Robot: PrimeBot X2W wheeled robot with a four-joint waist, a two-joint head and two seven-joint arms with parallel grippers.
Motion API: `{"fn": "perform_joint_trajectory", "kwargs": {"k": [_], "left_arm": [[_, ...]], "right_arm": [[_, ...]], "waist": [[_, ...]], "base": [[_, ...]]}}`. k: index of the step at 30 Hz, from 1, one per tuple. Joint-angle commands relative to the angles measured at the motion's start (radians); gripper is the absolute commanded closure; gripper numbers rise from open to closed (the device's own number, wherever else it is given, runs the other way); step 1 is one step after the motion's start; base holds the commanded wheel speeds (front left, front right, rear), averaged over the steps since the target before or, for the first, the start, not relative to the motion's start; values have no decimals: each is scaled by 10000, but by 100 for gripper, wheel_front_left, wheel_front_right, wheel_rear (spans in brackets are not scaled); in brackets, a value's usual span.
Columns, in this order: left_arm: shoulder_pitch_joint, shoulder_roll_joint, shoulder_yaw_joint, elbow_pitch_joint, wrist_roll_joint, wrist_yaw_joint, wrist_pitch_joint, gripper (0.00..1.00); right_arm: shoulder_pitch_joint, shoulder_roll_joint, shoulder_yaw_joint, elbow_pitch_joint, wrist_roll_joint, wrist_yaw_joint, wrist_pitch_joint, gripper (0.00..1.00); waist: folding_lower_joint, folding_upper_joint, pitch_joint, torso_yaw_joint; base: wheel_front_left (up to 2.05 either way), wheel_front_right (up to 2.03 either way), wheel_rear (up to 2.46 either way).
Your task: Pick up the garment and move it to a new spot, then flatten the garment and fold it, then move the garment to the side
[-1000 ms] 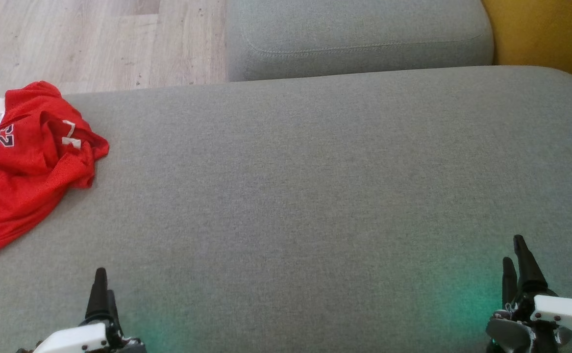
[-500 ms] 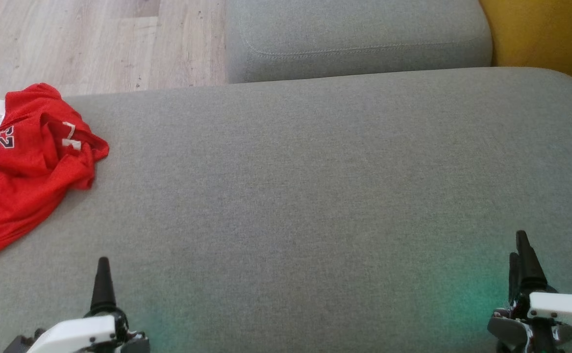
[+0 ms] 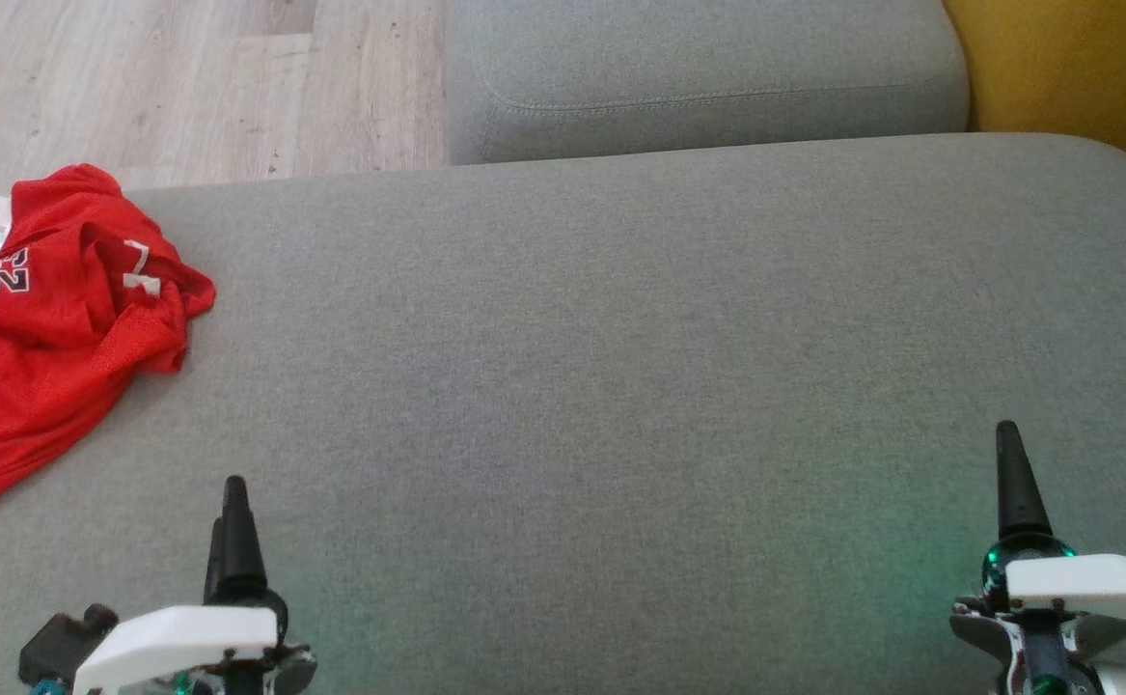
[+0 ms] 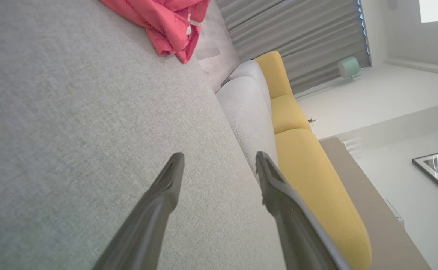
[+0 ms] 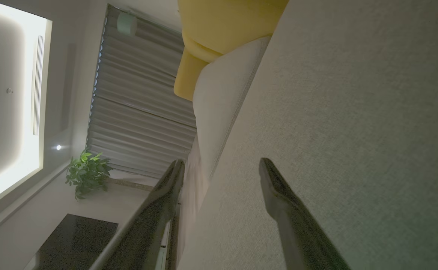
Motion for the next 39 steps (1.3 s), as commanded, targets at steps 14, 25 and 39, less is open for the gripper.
{"fn": "perform_joint_trajectory", "kwargs": {"k": [14, 25, 39], "left_arm": [[-73, 52, -467, -469, 2925, 252, -497, 0], [23, 56, -743, -371, 4296, 356, -790, 0], [126, 61, -1079, -266, 6018, 495, -1200, 0]], "right_arm": [[-53, -63, 722, -669, -2856, 19, -521, 0], [-23, -71, 1054, -462, -4083, 22, -816, 0], [-87, -81, 1637, 106, -5969, 26, -1228, 0]], "waist": [[-1, 0, -22, -6], [-1, 0, -35, 27], [-1, 0, -77, 64]], "base": [[0, 0, 0], [0, 0, 0], [0, 0, 0]]}}
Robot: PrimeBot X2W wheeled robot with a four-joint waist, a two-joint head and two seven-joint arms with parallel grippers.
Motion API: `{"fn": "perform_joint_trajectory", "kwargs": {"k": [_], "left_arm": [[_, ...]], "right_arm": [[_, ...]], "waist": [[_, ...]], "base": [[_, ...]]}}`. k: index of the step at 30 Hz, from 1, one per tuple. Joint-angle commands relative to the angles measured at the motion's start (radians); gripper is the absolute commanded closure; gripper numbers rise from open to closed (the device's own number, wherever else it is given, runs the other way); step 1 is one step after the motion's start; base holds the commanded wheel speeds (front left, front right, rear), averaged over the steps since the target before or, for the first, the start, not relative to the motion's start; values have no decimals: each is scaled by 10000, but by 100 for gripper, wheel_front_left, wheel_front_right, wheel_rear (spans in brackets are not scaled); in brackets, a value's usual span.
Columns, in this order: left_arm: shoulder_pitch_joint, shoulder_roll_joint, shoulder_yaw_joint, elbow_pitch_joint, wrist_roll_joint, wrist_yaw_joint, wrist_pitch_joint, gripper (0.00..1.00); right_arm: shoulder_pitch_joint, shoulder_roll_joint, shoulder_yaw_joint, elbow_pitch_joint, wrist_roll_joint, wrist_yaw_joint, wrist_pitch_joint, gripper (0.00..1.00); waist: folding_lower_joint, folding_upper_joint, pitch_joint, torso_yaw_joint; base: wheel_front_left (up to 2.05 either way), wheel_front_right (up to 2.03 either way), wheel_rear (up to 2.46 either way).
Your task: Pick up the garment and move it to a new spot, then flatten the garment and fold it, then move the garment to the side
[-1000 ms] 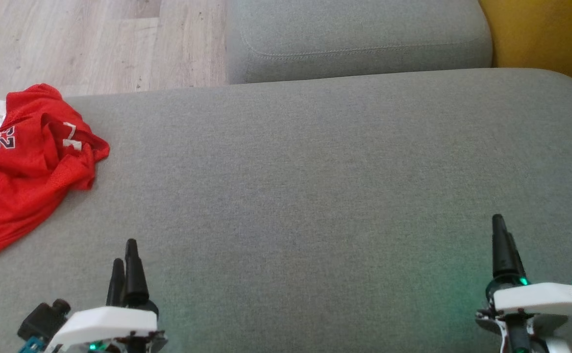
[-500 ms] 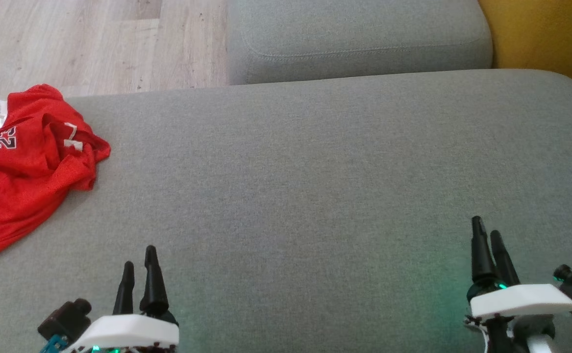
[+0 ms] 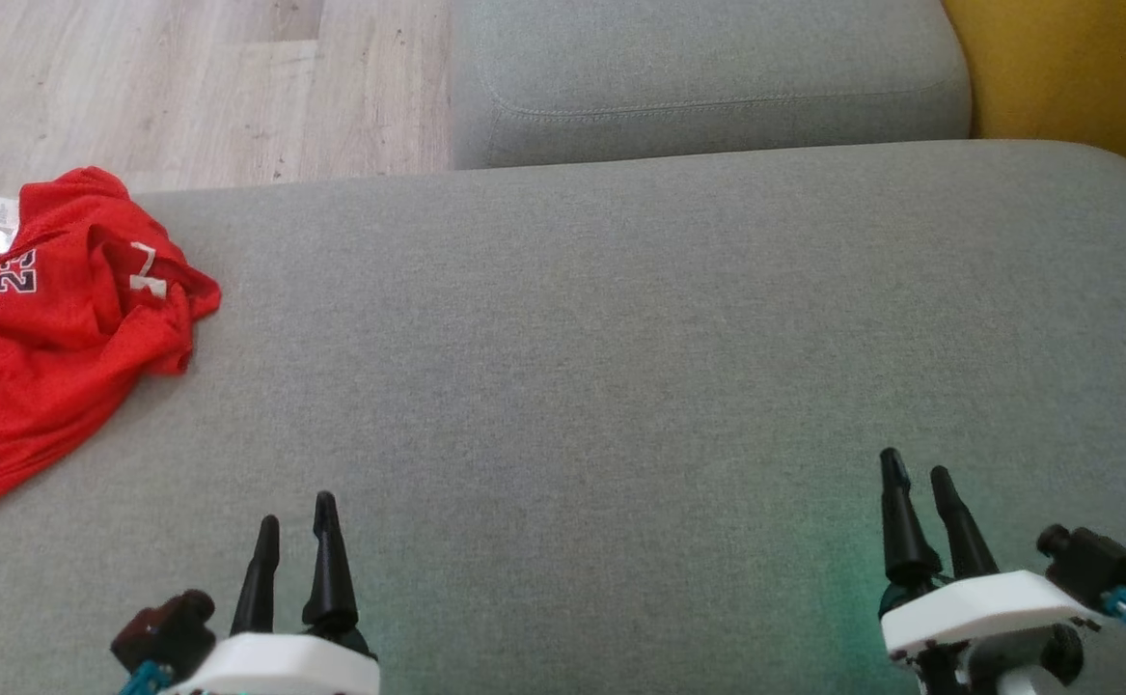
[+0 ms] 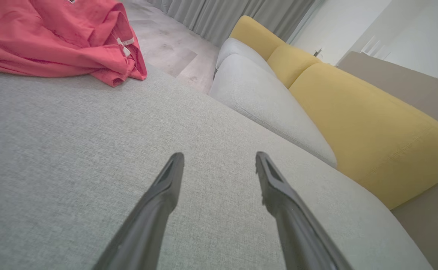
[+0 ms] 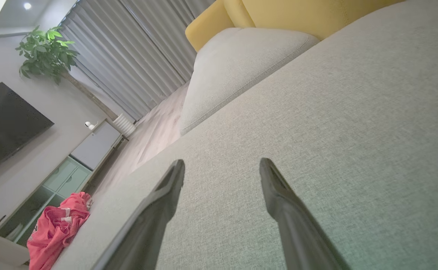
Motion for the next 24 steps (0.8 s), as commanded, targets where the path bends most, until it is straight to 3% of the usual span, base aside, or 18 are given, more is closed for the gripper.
{"fn": "perform_joint_trajectory", "kwargs": {"k": [1, 24], "left_arm": [[-255, 50, 110, -294, 308, 65, -139, 0], [-52, 58, -185, 82, 2779, 346, -784, 0]], "right_arm": [[-277, -72, 242, -290, -303, 27, -166, 0], [-238, -88, 773, -124, -3248, 34, -815, 0]], "waist": [[0, 0, -2, -1], [0, 0, -25, 33]], "base": [[0, 0, 0], [0, 0, 0]]}}
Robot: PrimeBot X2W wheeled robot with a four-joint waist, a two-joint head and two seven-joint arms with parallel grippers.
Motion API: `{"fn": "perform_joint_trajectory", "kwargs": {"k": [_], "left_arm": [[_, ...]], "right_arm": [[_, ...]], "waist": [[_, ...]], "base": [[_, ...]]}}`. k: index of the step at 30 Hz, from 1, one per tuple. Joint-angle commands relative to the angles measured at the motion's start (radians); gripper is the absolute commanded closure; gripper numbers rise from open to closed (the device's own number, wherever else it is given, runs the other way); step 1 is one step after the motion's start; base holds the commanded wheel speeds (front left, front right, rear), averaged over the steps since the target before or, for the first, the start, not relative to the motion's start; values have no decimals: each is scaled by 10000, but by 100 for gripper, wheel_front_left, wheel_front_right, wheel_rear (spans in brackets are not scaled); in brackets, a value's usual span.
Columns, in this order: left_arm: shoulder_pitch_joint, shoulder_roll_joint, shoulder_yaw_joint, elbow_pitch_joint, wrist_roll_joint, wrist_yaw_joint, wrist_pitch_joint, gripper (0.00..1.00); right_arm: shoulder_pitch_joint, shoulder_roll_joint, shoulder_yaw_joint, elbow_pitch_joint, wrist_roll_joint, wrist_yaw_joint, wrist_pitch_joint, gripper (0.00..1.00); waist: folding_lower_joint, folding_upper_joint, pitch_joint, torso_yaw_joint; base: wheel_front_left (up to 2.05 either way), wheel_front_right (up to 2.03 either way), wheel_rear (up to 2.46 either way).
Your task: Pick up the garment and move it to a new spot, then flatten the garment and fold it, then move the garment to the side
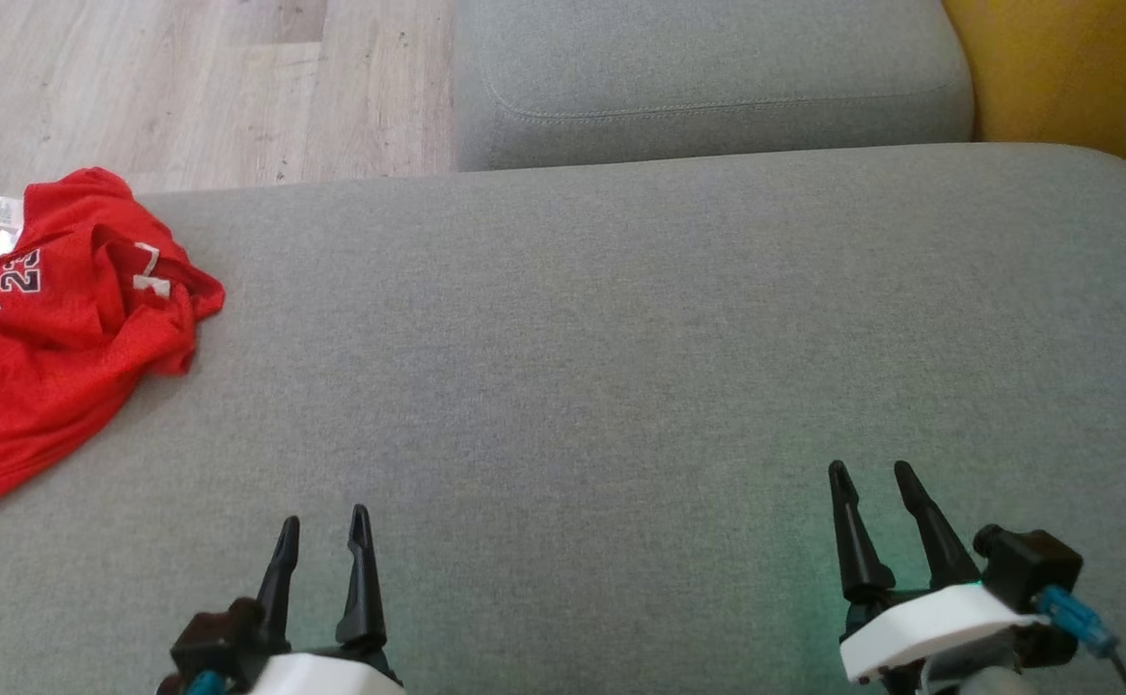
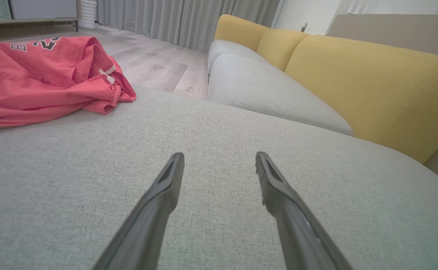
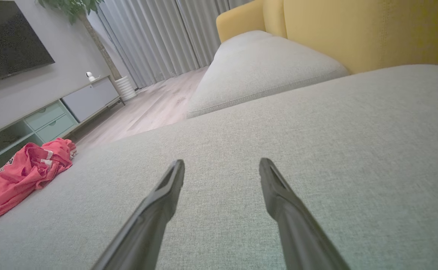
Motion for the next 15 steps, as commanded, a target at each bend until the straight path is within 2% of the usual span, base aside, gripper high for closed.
{"fn": "perform_joint_trajectory", "kwargs": {"k": [1, 15], "left_arm": [[-117, 43, 142, -292, 296, 96, -174, 0], [0, 49, 25, -68, 1692, 318, -585, 0]], "right_arm": [[-239, -83, 265, -267, -313, 34, -194, 0], [-226, -93, 591, -192, -2071, 38, -607, 0]], "waist": [[0, 0, -1, 4], [0, 0, -37, -17]], "base": [[0, 0, 0], [0, 0, 0]]}}
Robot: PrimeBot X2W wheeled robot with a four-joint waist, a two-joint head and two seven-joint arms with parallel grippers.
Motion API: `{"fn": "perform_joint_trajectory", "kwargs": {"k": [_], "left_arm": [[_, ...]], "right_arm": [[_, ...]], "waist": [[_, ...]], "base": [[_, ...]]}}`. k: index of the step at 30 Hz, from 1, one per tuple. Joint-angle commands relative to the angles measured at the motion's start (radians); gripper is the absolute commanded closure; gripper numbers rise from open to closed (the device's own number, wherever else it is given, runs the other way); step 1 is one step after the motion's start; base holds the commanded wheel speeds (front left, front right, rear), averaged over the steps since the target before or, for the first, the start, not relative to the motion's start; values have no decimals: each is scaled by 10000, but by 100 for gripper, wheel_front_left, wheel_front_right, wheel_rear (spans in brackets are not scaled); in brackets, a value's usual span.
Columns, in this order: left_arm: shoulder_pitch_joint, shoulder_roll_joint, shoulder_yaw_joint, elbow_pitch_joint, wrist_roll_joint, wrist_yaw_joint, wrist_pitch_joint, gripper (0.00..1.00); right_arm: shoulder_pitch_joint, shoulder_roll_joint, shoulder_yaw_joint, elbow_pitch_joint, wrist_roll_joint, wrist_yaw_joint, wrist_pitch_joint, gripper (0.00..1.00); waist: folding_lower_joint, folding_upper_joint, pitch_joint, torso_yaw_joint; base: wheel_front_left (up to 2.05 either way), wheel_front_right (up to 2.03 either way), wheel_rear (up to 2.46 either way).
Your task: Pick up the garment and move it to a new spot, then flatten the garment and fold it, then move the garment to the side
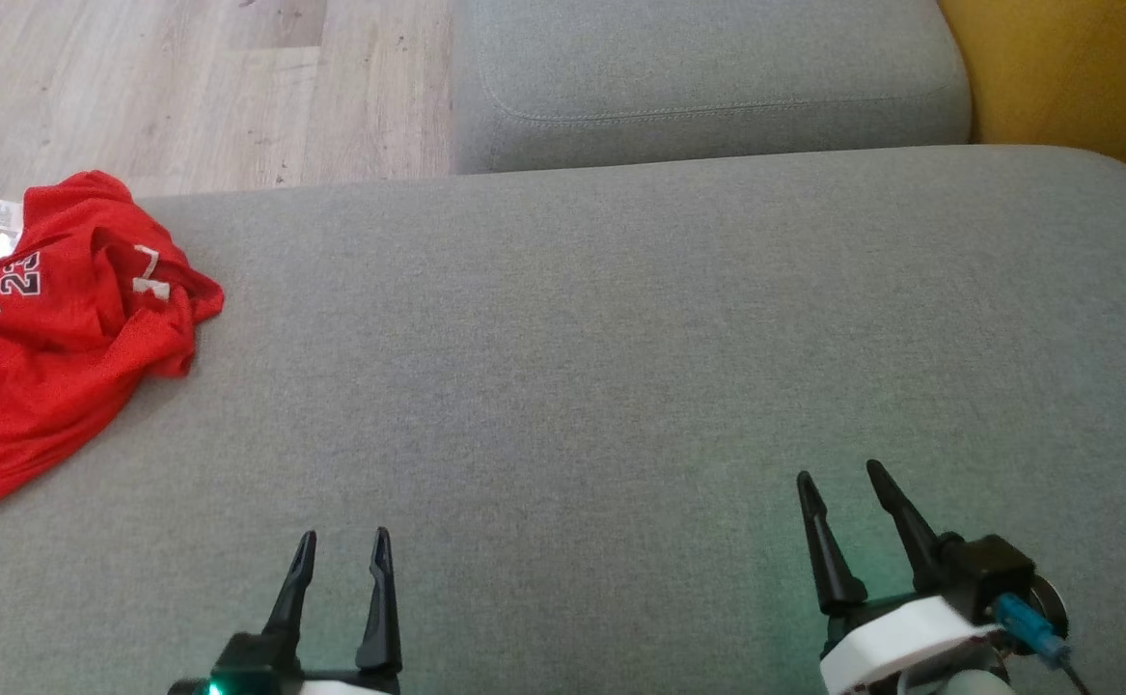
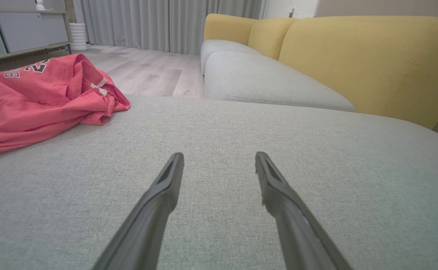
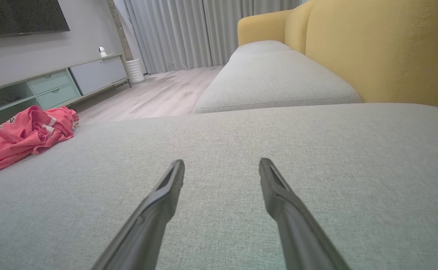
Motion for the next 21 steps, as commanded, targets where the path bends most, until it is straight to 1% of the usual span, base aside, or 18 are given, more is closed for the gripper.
{"fn": "perform_joint_trajectory", "kwargs": {"k": [1, 7, 21], "left_arm": [[-230, 35, 239, -269, 299, 59, -195, 0], [-164, 38, 257, -227, 859, 102, -385, 0], [-99, 38, 443, -141, 548, 221, -385, 0]], "right_arm": [[-227, -84, 294, -265, -323, 38, -179, 0], [-205, -89, 417, -222, -1128, 40, -369, 0], [-206, -89, 319, -191, -1044, 40, -370, 0]], "waist": [[1, 0, 2, -4], [1, 0, -19, 0], [1, 0, -35, 5]], "base": [[0, 0, 0], [0, 0, 0], [0, 0, 0]]}}
